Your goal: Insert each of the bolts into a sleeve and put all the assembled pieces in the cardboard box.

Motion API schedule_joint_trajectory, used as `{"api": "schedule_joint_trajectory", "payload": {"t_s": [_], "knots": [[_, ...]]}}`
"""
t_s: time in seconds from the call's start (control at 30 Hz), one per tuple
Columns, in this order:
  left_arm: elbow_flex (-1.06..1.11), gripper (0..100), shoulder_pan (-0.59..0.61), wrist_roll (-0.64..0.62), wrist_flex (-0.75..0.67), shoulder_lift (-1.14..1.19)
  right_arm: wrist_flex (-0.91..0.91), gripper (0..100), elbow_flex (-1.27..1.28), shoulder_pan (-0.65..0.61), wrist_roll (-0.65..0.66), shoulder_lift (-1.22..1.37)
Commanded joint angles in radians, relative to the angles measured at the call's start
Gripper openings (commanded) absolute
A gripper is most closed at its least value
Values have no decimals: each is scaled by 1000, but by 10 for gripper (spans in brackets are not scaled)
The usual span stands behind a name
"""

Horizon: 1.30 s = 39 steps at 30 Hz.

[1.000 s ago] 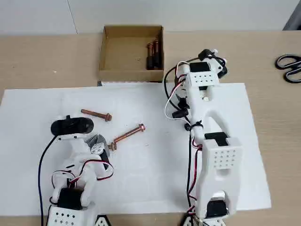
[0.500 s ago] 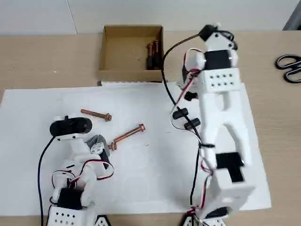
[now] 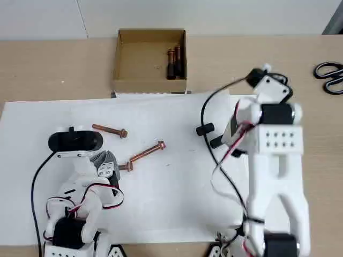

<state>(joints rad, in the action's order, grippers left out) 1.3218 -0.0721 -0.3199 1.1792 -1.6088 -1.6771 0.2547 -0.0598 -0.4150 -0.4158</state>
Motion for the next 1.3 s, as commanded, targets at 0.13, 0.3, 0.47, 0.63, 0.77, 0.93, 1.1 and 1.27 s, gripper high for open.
{"api": "schedule_joint_trajectory", "payload": {"t_s": [0.13,0.3,0.47,0.63,0.77,0.93,1.1,1.27], "knots": [[-340,6,0,35,118,425,105,3,241,15,32,-328],[-662,6,6,203,258,815,163,3,368,15,101,-499],[-898,6,-3,496,414,1157,176,3,483,15,117,-647],[-974,6,-2,641,434,1352,174,3,566,15,117,-774],[-981,6,-3,706,347,1416,174,3,597,15,115,-831],[-983,6,-52,870,284,1479,174,3,598,15,114,-846],[-1038,8,-138,878,282,1548,174,3,598,15,114,-846],[-1161,70,-163,872,284,1645,174,3,598,25,114,-849]]}}
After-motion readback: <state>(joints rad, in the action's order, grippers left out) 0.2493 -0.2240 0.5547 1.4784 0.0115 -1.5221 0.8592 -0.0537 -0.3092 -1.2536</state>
